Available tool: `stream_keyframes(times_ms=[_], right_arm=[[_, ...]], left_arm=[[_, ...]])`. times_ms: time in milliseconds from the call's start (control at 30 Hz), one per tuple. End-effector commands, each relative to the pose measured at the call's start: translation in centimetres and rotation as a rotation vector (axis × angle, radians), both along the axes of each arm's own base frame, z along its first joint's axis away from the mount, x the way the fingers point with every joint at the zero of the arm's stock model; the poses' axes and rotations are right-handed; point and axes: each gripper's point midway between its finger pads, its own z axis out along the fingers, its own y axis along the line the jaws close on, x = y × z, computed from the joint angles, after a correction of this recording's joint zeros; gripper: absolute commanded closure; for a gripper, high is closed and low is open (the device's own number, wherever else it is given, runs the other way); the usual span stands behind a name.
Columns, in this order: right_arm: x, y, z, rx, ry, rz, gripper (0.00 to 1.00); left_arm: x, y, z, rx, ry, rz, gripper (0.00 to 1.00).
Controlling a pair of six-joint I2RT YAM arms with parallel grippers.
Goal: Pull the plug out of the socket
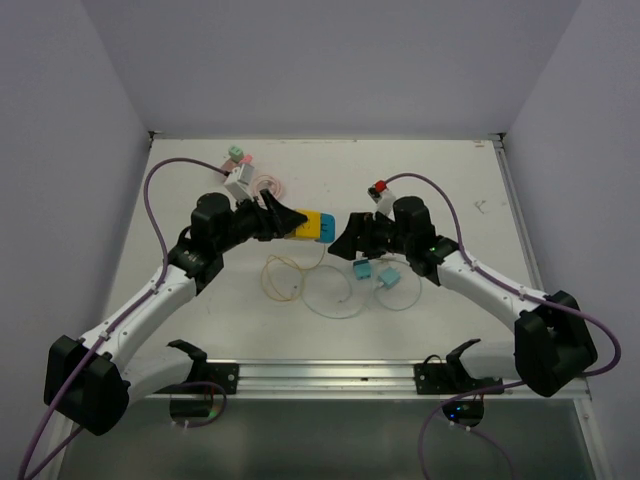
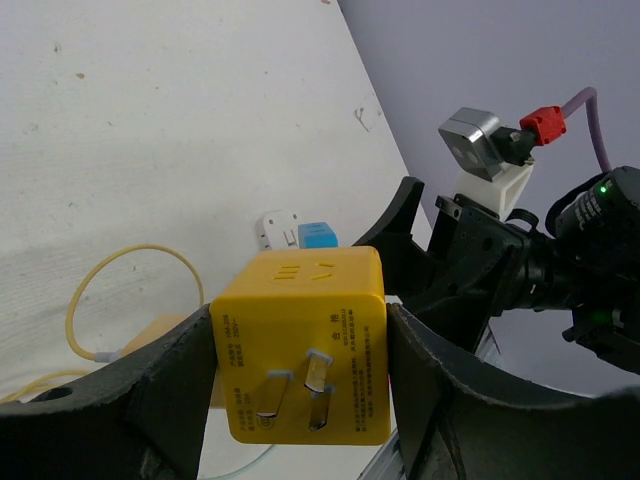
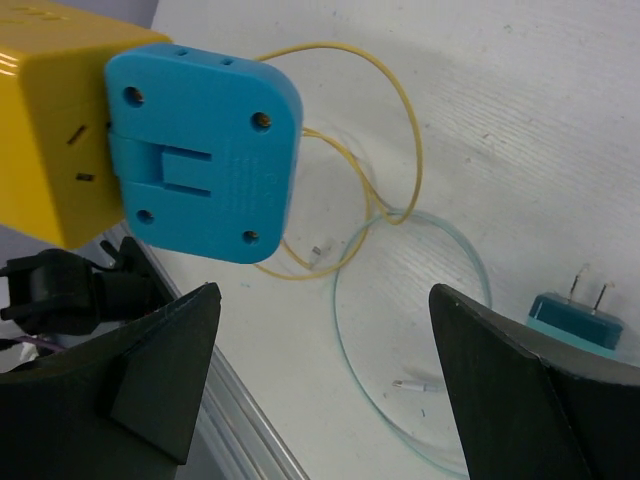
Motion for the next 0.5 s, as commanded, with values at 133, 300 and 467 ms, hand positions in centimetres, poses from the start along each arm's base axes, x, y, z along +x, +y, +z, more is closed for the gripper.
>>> stream_keyframes(times_ms=[133, 300, 467], right_arm=[[-0.5, 1.9, 5.4, 0.198, -0.087, 0.093, 0.11], [0.6, 1.8, 6.5, 0.299, -0.033, 0.053, 0.12], [0.9, 2.0, 7.6, 0.347, -0.04, 0.059, 0.12]], left_arm=[[1.3, 0.7, 4.6, -0.091, -0.055, 0.092, 1.0], [1.1, 0.8, 4.9, -0.122, -0.043, 0.104, 1.0], [1.1, 1.1, 4.9, -0.153, -0.011, 0.139, 1.0]])
